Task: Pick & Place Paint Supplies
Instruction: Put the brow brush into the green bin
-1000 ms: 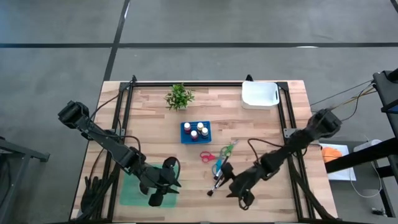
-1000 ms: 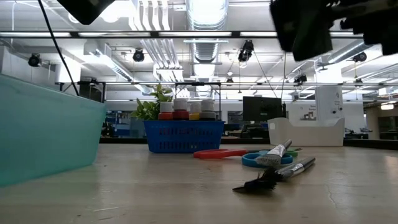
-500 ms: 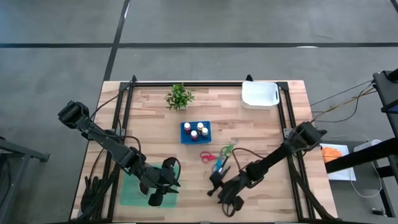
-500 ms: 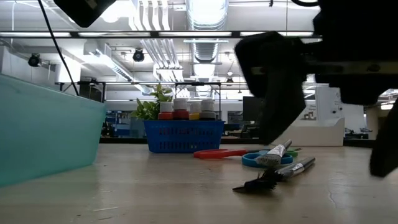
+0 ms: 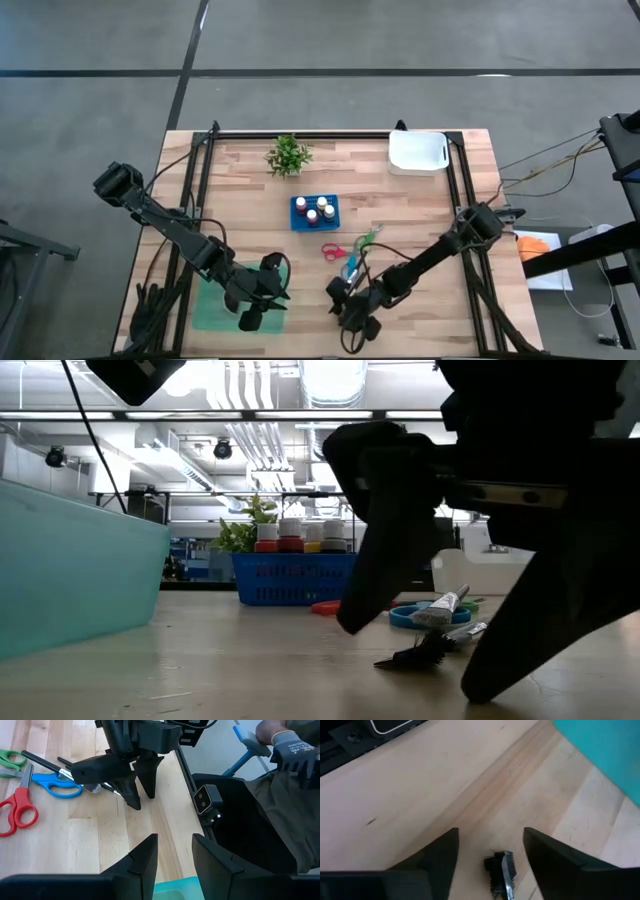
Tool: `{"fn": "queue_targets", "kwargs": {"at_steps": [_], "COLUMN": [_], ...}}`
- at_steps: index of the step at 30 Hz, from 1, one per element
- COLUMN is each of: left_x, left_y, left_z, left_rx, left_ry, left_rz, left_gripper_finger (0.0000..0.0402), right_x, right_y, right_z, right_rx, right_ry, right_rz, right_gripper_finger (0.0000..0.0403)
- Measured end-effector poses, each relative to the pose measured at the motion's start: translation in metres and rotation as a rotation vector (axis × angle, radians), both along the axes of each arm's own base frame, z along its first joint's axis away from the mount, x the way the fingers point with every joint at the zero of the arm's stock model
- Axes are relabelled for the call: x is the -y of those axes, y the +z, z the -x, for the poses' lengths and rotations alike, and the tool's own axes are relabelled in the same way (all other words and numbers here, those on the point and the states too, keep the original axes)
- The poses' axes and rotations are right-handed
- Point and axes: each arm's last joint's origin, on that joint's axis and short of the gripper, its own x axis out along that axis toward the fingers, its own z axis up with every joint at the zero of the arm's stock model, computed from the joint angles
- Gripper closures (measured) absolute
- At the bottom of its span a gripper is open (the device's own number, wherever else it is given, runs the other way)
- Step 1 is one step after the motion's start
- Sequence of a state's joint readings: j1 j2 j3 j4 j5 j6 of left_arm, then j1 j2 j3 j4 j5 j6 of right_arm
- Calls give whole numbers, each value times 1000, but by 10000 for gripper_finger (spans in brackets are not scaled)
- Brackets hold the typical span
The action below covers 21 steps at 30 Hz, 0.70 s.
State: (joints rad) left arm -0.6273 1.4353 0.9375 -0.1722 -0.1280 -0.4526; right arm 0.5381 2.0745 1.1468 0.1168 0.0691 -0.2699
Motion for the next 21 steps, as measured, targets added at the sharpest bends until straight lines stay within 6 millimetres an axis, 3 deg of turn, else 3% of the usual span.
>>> {"fn": "queue_targets", "kwargs": {"at_steps": [10, 21], "left_x": [0, 0], "left_y": [0, 0], "left_z": [0, 0], "left_rx": [-1, 0], "left_ry": [0, 3], "left_rz": [0, -2], "left_gripper_finger": [270, 270], "right_x": [20, 22], "right_y": [-7, 5], "right_z": [0, -2], "right_rx": [-32, -5], "right_ry": [-65, -63], "right_rz": [0, 25], "right_gripper_finger": [380, 396]}}
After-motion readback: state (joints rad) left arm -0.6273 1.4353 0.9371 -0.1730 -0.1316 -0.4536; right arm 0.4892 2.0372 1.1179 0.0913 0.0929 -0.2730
